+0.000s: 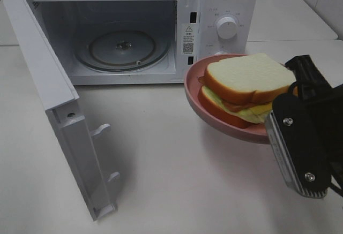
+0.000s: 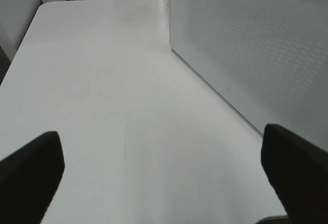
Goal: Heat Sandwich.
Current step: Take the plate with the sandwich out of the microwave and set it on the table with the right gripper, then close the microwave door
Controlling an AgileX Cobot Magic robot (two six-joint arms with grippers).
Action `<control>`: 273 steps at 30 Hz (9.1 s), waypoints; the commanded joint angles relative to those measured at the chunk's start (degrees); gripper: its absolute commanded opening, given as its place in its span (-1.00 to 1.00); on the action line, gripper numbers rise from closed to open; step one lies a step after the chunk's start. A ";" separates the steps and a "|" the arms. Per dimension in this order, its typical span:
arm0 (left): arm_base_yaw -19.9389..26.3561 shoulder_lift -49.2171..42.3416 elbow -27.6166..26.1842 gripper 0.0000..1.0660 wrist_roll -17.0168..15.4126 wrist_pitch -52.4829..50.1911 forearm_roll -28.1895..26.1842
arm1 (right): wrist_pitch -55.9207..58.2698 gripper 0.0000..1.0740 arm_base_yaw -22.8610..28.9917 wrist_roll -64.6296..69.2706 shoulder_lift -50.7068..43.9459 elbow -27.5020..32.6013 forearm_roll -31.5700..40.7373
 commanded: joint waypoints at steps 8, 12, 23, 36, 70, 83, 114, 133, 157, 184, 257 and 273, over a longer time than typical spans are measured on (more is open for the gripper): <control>0.06 -1.26 0.23 0.93 -0.29 -0.40 -0.11 | 5.67 -0.90 -0.23 17.02 -2.58 -0.29 -11.40; 0.06 -1.26 0.23 0.93 -0.29 -0.40 -0.11 | 8.25 -0.90 -0.23 23.32 -2.58 -0.29 -13.64; 0.06 -1.26 0.23 0.93 -0.29 -0.40 -0.11 | 13.87 -0.90 -0.23 36.27 -2.58 -0.29 -18.51; 0.06 -1.26 0.23 0.93 -0.29 -0.40 -0.11 | 17.65 -0.90 -0.23 52.37 -2.58 -0.29 -24.64; 0.06 -1.26 0.23 0.93 -0.29 -0.40 -0.11 | 17.70 -0.94 -0.40 85.37 21.14 -6.36 -33.98; 0.06 -1.26 0.23 0.93 -0.29 -0.40 -0.11 | 17.93 -0.92 -4.76 92.13 27.96 -11.12 -35.24; 0.06 -1.26 0.23 0.93 -0.29 -0.40 -0.11 | 15.07 -0.85 -11.75 105.20 43.49 -11.12 -37.76; 0.06 -1.26 0.23 0.93 -0.29 -0.40 -0.11 | 11.29 -0.77 -11.75 113.16 47.21 -11.12 -41.37; 0.06 -1.26 0.23 0.93 -0.29 -0.40 -0.11 | 11.40 -0.28 -11.75 110.64 42.63 -11.12 -39.59; 0.06 -1.26 0.23 0.93 -0.29 -0.40 -0.11 | 8.59 0.55 -11.69 84.05 22.06 -11.12 -14.27; 0.06 -1.26 0.23 0.93 -0.29 -0.40 -0.11 | 27.96 0.43 -34.49 63.83 -57.70 3.38 7.22; 0.06 -1.20 0.23 0.93 -0.29 -0.40 -0.11 | 28.59 0.43 -39.02 59.36 -63.71 4.07 9.80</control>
